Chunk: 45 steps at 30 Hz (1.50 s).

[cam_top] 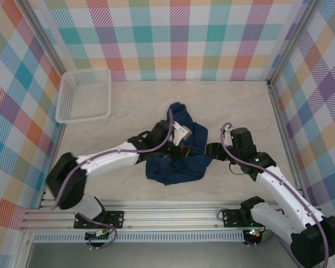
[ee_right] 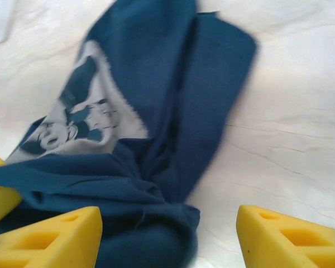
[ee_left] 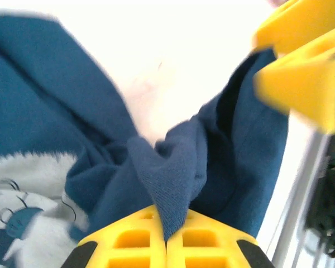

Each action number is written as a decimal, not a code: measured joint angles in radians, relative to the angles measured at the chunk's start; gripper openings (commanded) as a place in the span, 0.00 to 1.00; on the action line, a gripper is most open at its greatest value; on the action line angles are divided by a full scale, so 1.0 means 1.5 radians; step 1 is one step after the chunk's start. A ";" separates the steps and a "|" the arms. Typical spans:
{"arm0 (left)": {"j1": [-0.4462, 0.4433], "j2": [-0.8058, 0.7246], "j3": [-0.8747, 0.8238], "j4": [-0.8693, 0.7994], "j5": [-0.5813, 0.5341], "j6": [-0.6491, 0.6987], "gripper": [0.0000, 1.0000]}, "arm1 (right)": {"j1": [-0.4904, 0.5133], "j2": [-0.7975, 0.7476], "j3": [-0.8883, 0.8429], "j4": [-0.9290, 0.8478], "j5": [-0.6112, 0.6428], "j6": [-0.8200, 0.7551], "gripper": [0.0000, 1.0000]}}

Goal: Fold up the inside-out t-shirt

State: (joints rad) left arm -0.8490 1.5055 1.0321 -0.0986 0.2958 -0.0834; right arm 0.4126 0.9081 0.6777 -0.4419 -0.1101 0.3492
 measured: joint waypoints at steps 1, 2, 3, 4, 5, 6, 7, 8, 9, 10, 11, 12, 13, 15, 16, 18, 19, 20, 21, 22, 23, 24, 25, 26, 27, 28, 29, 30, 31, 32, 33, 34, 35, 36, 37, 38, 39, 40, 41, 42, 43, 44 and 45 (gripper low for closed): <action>0.003 -0.026 -0.013 0.016 0.001 0.005 0.00 | 0.000 0.013 0.003 0.010 -0.028 -0.007 0.47; 0.006 -0.051 -0.026 0.033 0.001 0.010 0.00 | 0.001 0.030 0.004 0.024 -0.063 -0.011 0.42; 0.010 -0.073 -0.038 0.051 0.000 0.015 0.00 | 0.004 0.047 0.004 0.037 -0.096 -0.013 0.40; 0.014 -0.086 -0.045 0.062 -0.003 0.017 0.00 | 0.009 0.056 0.000 0.049 -0.119 -0.016 0.39; 0.018 -0.098 -0.053 0.073 -0.009 0.017 0.00 | 0.018 0.060 -0.009 0.065 -0.143 -0.016 0.39; 0.022 -0.108 -0.059 0.082 -0.017 0.017 0.00 | 0.030 0.057 -0.021 0.082 -0.165 -0.016 0.39; 0.027 -0.114 -0.064 0.089 -0.024 0.017 0.00 | 0.042 0.050 -0.035 0.099 -0.183 -0.014 0.41; 0.031 -0.118 -0.067 0.095 -0.030 0.016 0.00 | 0.053 0.039 -0.051 0.115 -0.198 -0.013 0.43; 0.036 -0.122 -0.071 0.102 -0.034 0.016 0.00 | 0.064 0.027 -0.068 0.128 -0.211 -0.012 0.46; 0.039 -0.125 -0.074 0.106 -0.035 0.016 0.00 | 0.072 0.019 -0.078 0.137 -0.220 -0.010 0.48; 0.044 -0.128 -0.076 0.106 -0.035 0.016 0.00 | 0.080 0.009 -0.086 0.143 -0.227 -0.011 0.50; 0.048 -0.131 -0.076 0.106 -0.035 0.016 0.00 | 0.082 0.002 -0.089 0.145 -0.228 -0.012 0.52; 0.050 -0.134 -0.076 0.106 -0.034 0.016 0.00 | 0.083 -0.004 -0.089 0.145 -0.226 -0.013 0.53; 0.056 -0.141 -0.076 0.105 -0.033 0.016 0.00 | 0.083 -0.023 -0.089 0.151 -0.216 -0.018 0.55; 0.057 -0.144 -0.076 0.105 -0.031 0.016 0.00 | 0.083 -0.033 -0.088 0.154 -0.212 -0.021 0.55; 0.057 -0.153 -0.076 0.105 -0.028 0.016 0.00 | 0.084 -0.042 -0.082 0.160 -0.207 -0.028 0.55; 0.057 -0.156 -0.076 0.104 -0.028 0.014 0.00 | 0.088 -0.040 -0.076 0.162 -0.206 -0.030 0.54; 0.058 -0.159 -0.076 0.103 -0.026 0.014 0.00 | 0.094 -0.036 -0.068 0.167 -0.200 -0.034 0.54; 0.058 -0.161 -0.076 0.102 -0.024 0.013 0.00 | 0.105 -0.030 -0.059 0.172 -0.196 -0.037 0.53; 0.058 -0.161 -0.076 0.102 -0.023 0.013 0.00 | 0.117 -0.024 -0.051 0.175 -0.193 -0.041 0.52; 0.058 -0.161 -0.076 0.101 -0.023 0.013 0.00 | 0.134 -0.014 -0.039 0.179 -0.186 -0.047 0.51; 0.058 -0.161 -0.076 0.099 -0.023 0.011 0.00 | 0.151 -0.006 -0.028 0.182 -0.181 -0.052 0.51; 0.058 -0.161 -0.076 0.098 -0.023 0.011 0.00 | 0.168 0.002 -0.019 0.185 -0.172 -0.057 0.50; 0.058 -0.161 -0.076 0.096 -0.023 0.010 0.00 | 0.186 0.011 -0.009 0.188 -0.160 -0.064 0.50; 0.058 -0.161 -0.076 0.093 -0.023 0.009 0.00 | 0.202 0.019 -0.001 0.191 -0.148 -0.070 0.50; 0.058 -0.161 -0.076 0.090 -0.023 0.006 0.00 | 0.214 0.027 0.005 0.193 -0.139 -0.073 0.50; 0.058 -0.161 -0.076 0.085 -0.023 0.005 0.00 | 0.225 0.038 0.011 0.195 -0.130 -0.077 0.50; 0.058 -0.161 -0.076 0.084 -0.023 0.003 0.00 | 0.232 0.050 0.015 0.198 -0.119 -0.080 0.50; 0.058 -0.161 -0.076 0.083 -0.023 0.001 0.00 | 0.234 0.061 0.016 0.202 -0.110 -0.082 0.49; 0.058 -0.161 -0.076 0.083 -0.023 0.000 0.00 | 0.234 0.076 0.016 0.205 -0.097 -0.082 0.46; 0.058 -0.162 -0.076 0.082 -0.023 -0.002 0.00 | 0.234 0.089 0.016 0.208 -0.087 -0.082 0.41; 0.058 -0.163 -0.076 0.082 -0.023 -0.002 0.00 | 0.234 0.100 0.016 0.211 -0.080 -0.083 0.36; 0.058 -0.164 -0.076 0.080 -0.023 -0.004 0.00 | 0.234 0.113 0.016 0.215 -0.071 -0.082 0.28; 0.058 -0.166 -0.076 0.080 -0.024 -0.004 0.00 | 0.234 0.121 0.016 0.217 -0.066 -0.080 0.21; 0.058 -0.167 -0.076 0.080 -0.025 -0.004 0.00 | 0.234 0.125 0.016 0.220 -0.063 -0.081 0.14; 0.058 -0.168 -0.076 0.079 -0.028 -0.004 0.00 | 0.234 0.126 0.017 0.222 -0.061 -0.081 0.08; 0.058 -0.169 -0.076 0.079 -0.033 -0.004 0.00 | 0.234 0.126 0.017 0.225 -0.063 -0.079 0.04; 0.058 -0.170 -0.076 0.079 -0.039 -0.004 0.00 | 0.234 0.125 0.020 0.225 -0.067 -0.080 0.01; 0.059 -0.170 -0.076 0.077 -0.048 -0.004 0.00 | 0.234 0.123 0.024 0.224 -0.075 -0.078 0.00; 0.059 -0.170 -0.076 0.075 -0.060 -0.004 0.00 | 0.232 0.120 0.030 0.222 -0.087 -0.077 0.00; 0.059 -0.170 -0.076 0.071 -0.071 -0.004 0.00 | 0.229 0.117 0.036 0.219 -0.098 -0.076 0.00; 0.061 -0.170 -0.076 0.067 -0.085 -0.004 0.01 | 0.224 0.111 0.045 0.216 -0.116 -0.073 0.00; 0.063 -0.168 -0.076 0.064 -0.096 -0.004 0.02 | 0.217 0.103 0.055 0.213 -0.137 -0.068 0.00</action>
State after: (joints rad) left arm -0.7551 1.2530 0.9184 -0.0021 0.1516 -0.0898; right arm 0.7376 1.0622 0.7597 -0.1219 -0.3149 0.2474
